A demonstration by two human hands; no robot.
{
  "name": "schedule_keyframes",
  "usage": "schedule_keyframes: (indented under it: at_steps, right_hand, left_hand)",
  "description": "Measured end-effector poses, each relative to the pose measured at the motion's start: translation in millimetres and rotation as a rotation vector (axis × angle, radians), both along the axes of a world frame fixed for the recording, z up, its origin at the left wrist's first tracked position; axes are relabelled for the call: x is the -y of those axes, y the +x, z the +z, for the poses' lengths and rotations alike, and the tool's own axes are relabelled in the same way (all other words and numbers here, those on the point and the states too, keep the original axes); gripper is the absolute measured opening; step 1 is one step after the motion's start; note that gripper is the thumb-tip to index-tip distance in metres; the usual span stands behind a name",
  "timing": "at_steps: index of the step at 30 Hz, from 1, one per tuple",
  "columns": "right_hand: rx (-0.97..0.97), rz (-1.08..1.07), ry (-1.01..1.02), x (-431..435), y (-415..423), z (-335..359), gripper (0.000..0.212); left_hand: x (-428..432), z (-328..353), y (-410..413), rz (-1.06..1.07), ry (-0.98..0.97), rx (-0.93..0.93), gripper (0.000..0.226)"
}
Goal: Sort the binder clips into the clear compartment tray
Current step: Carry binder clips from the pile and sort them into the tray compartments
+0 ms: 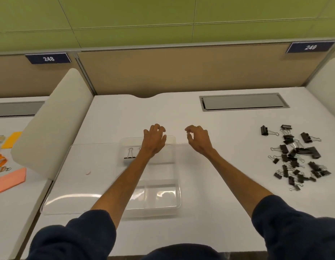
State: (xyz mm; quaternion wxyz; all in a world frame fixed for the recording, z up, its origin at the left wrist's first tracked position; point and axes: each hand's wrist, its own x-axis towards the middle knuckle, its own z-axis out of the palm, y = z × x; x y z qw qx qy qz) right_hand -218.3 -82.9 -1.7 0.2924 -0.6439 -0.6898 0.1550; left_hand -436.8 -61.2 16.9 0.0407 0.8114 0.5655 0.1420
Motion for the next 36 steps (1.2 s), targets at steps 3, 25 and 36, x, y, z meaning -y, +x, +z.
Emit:
schedule_keyframes:
  at_steps: [3, 25, 36]
  right_hand:
    - [-0.001, -0.069, -0.011, 9, 36, 1, 0.025]
    - [0.011, -0.394, -0.097, 56, 309, -14, 0.028]
    - [0.032, -0.519, -0.153, 59, 410, -31, 0.032]
  left_hand:
    - [-1, -2, 36, -0.033, -0.017, 0.006, 0.027]
    - [7, -31, 290, -0.19, -0.26, 0.073, 0.043]
    - [-10, -37, 396, -0.3, -0.292, 0.052, 0.047]
